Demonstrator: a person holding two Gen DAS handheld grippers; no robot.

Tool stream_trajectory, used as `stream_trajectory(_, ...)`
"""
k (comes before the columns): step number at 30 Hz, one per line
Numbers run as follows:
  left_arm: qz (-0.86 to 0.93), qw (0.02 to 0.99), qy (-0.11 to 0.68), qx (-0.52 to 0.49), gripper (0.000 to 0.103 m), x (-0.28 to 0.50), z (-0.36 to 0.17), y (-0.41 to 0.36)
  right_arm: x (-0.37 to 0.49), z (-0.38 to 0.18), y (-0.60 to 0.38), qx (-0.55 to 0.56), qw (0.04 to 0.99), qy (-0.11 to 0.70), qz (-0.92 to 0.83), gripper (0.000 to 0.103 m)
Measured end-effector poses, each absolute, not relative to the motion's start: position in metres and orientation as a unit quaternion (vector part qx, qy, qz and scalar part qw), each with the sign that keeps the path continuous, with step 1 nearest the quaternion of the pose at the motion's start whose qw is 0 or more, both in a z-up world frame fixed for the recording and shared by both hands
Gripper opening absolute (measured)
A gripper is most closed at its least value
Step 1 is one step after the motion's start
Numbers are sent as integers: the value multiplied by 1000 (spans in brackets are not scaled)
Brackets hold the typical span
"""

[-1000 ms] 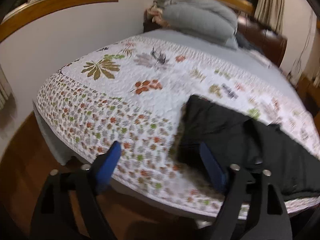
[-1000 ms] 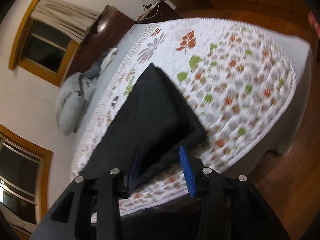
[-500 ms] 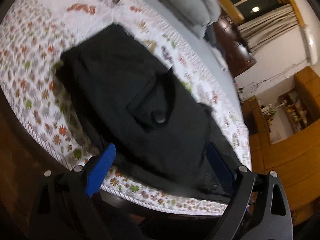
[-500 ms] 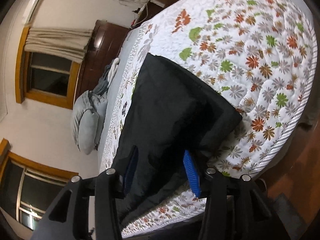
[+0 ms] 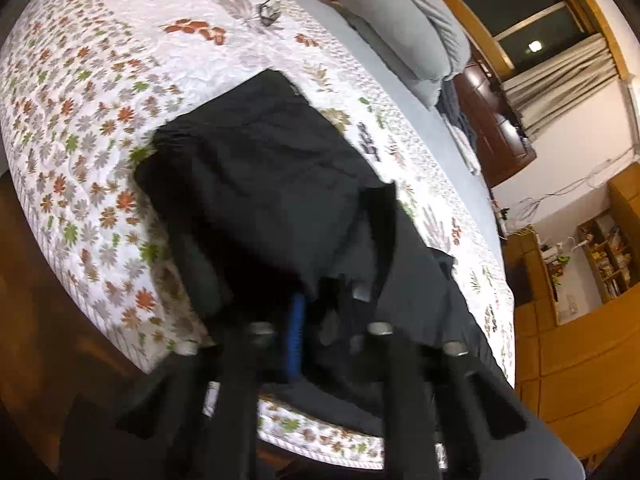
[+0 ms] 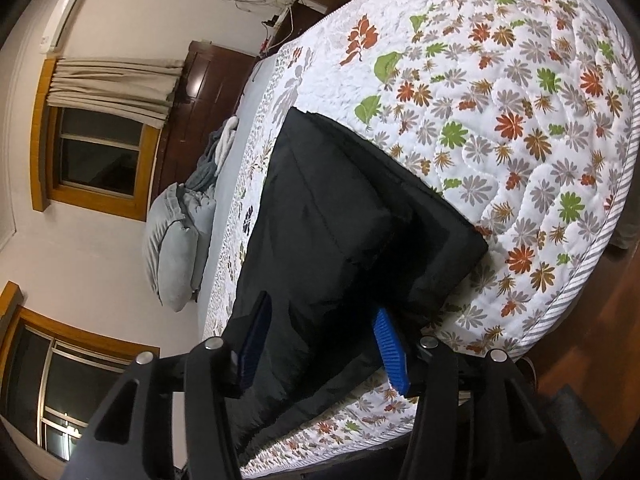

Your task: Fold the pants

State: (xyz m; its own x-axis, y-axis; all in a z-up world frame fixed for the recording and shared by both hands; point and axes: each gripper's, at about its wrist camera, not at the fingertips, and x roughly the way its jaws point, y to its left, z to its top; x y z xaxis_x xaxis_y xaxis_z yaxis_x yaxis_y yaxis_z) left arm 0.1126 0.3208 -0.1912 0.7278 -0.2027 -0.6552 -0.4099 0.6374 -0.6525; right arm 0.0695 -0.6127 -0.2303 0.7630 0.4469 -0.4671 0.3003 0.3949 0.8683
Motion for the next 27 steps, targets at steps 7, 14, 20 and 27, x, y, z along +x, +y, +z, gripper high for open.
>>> stream_trajectory(7,67,828,356,-428,2,99,-187,329,74,-223,-623,537,775,332,37,9)
stream_trajectory(14,58,826,362,-428,2,85,-180,342,60,-214,-618,505,794,335,38,5)
stream_trajectory(20,63,818,379,-428,2,90,-202,341,57,-235,-619,507,786,352,28,5)
stream_trajectory(27,49,820,391,-415,8,93,-206,341,63,-236,-628,527,776,345,37,13)
